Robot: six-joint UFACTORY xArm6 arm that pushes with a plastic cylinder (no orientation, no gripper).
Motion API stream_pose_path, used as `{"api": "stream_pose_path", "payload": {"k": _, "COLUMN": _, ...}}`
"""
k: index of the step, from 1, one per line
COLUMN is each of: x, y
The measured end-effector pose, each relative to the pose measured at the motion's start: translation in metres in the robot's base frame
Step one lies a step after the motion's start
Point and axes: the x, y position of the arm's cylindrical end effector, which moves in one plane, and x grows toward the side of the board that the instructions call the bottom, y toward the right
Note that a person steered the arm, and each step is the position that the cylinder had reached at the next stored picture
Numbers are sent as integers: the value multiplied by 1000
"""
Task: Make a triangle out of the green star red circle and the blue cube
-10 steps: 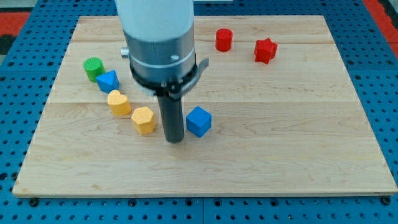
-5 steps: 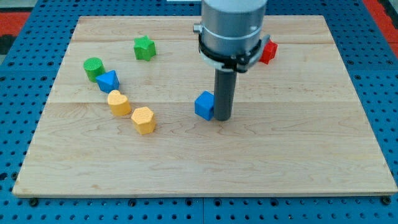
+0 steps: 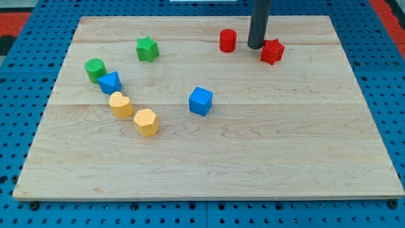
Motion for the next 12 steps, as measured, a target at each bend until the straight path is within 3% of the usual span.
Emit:
{"api": "stream_pose_path", "payload": {"k": 2, "x": -6, "y": -98}}
{"api": "stream_pose_path", "payload": {"k": 3, "x": -29, "y": -117}}
{"api": "stream_pose_path", "payload": {"k": 4, "x": -59, "y": -173}}
{"api": "stream_pose_path", "payload": {"k": 5, "x": -27, "y": -198}}
{"api": "stream_pose_path", "payload": {"k": 6, "x": 9, "y": -184}}
{"api": "stream_pose_path", "payload": {"k": 7, "x": 19, "y": -194}}
{"api": "stream_pose_path", "payload": {"k": 8, "x": -25, "y": -210}}
{"api": "stream_pose_path", "payload": {"k": 9, "x": -32, "y": -257}}
{"api": "stream_pose_path", "payload": {"k": 11, "x": 56, "y": -176}}
{"api": "stream_pose_path", "payload": {"k": 12, "x": 69, "y": -175}}
